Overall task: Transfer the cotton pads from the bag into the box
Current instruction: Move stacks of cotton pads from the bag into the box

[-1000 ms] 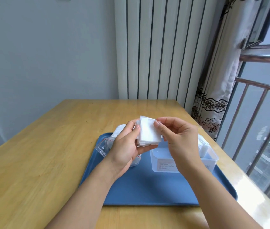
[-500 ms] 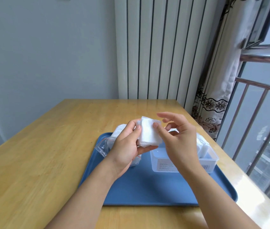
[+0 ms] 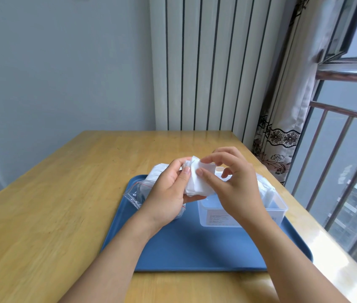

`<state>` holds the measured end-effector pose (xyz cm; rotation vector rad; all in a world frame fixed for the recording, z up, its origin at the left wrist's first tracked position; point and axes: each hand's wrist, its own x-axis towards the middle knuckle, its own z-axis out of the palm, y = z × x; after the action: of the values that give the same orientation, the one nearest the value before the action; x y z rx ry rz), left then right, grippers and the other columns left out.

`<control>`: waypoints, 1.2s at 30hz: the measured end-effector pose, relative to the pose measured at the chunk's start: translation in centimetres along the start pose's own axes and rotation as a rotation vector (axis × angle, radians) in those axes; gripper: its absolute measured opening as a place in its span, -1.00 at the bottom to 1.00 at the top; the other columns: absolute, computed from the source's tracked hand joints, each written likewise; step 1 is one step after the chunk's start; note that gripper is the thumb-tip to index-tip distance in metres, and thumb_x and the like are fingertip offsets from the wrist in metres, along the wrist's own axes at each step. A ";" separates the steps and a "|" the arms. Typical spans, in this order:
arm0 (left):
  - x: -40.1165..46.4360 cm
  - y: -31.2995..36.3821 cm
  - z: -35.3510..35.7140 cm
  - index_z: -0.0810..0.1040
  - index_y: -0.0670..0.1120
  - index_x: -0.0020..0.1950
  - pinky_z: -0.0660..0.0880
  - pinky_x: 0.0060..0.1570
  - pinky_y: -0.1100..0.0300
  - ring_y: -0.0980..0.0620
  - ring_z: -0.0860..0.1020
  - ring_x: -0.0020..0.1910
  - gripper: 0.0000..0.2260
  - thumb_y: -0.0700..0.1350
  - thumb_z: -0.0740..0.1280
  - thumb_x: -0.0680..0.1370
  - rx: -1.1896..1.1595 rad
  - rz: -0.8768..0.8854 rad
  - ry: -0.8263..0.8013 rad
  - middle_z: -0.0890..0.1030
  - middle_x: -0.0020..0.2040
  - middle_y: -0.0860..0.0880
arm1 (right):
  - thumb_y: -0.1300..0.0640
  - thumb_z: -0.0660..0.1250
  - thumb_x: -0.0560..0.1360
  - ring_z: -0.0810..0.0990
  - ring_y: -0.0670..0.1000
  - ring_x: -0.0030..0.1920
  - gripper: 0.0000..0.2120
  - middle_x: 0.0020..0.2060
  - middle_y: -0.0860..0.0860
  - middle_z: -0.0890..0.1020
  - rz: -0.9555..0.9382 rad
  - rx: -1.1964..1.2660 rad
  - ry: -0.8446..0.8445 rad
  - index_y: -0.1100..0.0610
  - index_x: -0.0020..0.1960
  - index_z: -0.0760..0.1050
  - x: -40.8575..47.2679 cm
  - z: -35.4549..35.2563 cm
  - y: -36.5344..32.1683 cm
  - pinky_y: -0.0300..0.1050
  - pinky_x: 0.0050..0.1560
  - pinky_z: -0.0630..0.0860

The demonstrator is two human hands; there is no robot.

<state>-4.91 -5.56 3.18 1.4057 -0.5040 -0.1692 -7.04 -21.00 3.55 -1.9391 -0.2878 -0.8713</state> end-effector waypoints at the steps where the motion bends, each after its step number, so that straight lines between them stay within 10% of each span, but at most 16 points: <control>1: 0.0 0.0 0.0 0.44 -0.11 0.40 0.65 0.08 0.02 -0.14 0.62 0.23 -0.72 -0.12 0.09 0.73 0.003 0.001 0.001 0.61 0.29 -0.16 | 0.21 0.57 0.42 0.55 -0.10 -0.04 -0.83 -0.07 -0.11 0.59 0.008 0.017 0.003 0.00 -0.08 0.65 0.0 0.0 0.0 -0.32 -0.18 0.38; 16: -0.1 -0.1 -0.3 0.50 -0.07 0.30 0.64 -0.04 0.15 0.13 0.65 -0.01 -0.75 -0.12 0.08 0.73 0.084 0.045 -0.019 0.67 0.03 0.06 | 0.20 0.52 0.49 0.60 -0.06 -0.07 -0.85 -0.10 -0.11 0.63 0.118 0.175 -0.047 -0.02 -0.10 0.62 0.1 0.1 0.2 -0.07 -0.21 0.48; 26: 0.0 0.2 -0.3 0.51 -0.11 0.30 0.64 0.11 -0.07 -0.16 0.64 0.18 -0.73 -0.11 0.07 0.74 0.040 -0.027 0.049 0.66 0.20 -0.16 | 0.21 0.55 0.44 0.58 -0.07 -0.09 -0.82 -0.14 -0.16 0.60 0.023 0.176 -0.036 -0.04 -0.20 0.62 0.3 -0.5 -0.2 -0.24 -0.17 0.42; 36: -0.1 0.3 -0.3 0.52 -0.15 0.26 0.67 -0.02 0.11 0.06 0.70 -0.08 -0.74 -0.14 0.06 0.74 -0.010 -0.031 0.085 0.66 0.05 -0.14 | 0.24 0.54 0.41 0.62 -0.04 -0.16 -0.85 -0.21 -0.06 0.70 0.111 0.522 0.059 0.02 -0.19 0.63 0.3 -1.2 -1.2 -0.13 -0.09 0.52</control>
<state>-4.87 -5.18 3.43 1.4048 -0.4105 -0.1361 -7.99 -21.46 4.87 -1.4285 -0.3311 -0.6950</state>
